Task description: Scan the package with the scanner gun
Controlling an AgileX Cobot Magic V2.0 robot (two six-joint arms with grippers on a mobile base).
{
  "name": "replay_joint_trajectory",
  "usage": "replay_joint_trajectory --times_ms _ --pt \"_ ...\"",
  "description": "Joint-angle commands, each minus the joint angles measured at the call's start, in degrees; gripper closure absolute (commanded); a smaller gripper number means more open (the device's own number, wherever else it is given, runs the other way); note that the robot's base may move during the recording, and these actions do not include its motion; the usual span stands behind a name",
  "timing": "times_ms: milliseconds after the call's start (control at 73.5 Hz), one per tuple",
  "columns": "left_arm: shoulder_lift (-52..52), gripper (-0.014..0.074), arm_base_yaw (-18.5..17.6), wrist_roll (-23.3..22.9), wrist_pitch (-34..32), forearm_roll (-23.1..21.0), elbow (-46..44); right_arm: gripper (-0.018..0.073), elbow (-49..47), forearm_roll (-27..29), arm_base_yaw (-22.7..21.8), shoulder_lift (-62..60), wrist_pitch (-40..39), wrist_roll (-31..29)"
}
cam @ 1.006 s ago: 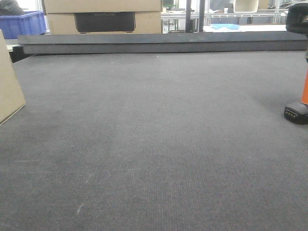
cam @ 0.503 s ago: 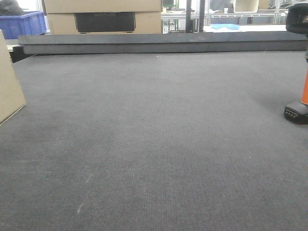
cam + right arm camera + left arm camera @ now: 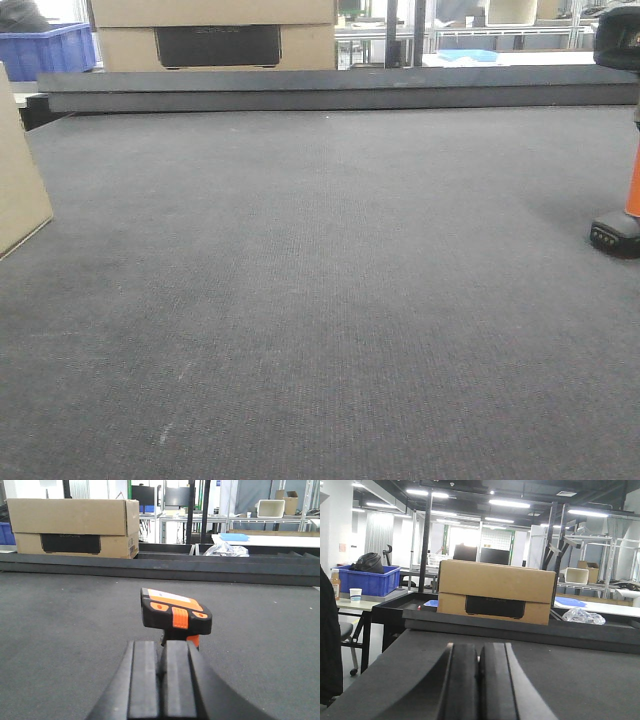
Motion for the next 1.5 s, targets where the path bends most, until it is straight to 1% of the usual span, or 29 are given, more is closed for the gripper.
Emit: replay_joint_trajectory --times_ms 0,231,313,367,449,585,748,884,952,1020,1169,1319,1482 --pt "-0.3 0.0707 -0.1 -0.2 -0.5 -0.2 0.1 0.0727 -0.5 -0.3 0.2 -0.3 -1.3 -0.4" --pt "-0.3 0.0707 -0.1 -0.2 -0.5 -0.2 0.1 0.0727 -0.5 -0.3 0.2 -0.8 -1.5 -0.4" --pt "-0.3 0.0707 -0.1 -0.2 -0.5 -0.2 0.1 0.0727 -0.4 -1.0 0.2 -2.1 0.5 -0.4" --pt "-0.3 0.0707 -0.1 -0.2 -0.5 -0.2 0.1 0.0727 0.3 -1.1 0.2 -3.4 0.5 -2.3" --pt "-0.3 0.0707 -0.1 -0.2 -0.5 -0.2 0.1 0.0727 3.3 -1.1 0.2 -3.4 -3.4 -6.6" --pt "-0.3 0.0707 -0.1 -0.2 -0.5 -0.2 0.1 0.0727 9.4 -0.2 0.2 -3.4 -11.6 -6.9" --pt "-0.3 0.0707 -0.1 -0.2 -0.5 -0.2 0.1 0.0727 14.1 0.4 -0.2 -3.4 -12.0 -6.7" --pt "-0.3 0.0707 -0.1 -0.2 -0.5 -0.2 0.1 0.0727 15.4 2.5 -3.9 -3.4 -15.6 -6.7" --pt "-0.3 0.0707 -0.1 -0.2 -0.5 -0.2 0.1 0.0727 15.4 2.9 -5.5 -3.4 -14.6 -6.7" --pt "-0.3 0.0707 -0.1 -0.2 -0.5 -0.2 0.1 0.0727 15.4 2.9 -6.2 -3.4 -14.7 -6.7" --pt "-0.3 0.0707 -0.1 -0.2 -0.5 -0.2 0.1 0.0727 15.4 3.0 -6.5 -3.4 -14.2 -6.7" --pt "-0.3 0.0707 -0.1 -0.2 -0.5 -0.2 0.1 0.0727 15.4 4.9 -6.5 -3.4 -11.0 -6.7" --pt "-0.3 0.0707 -0.1 -0.2 -0.5 -0.2 0.1 0.0727 15.4 4.9 -6.5 -3.4 -11.2 -6.7"
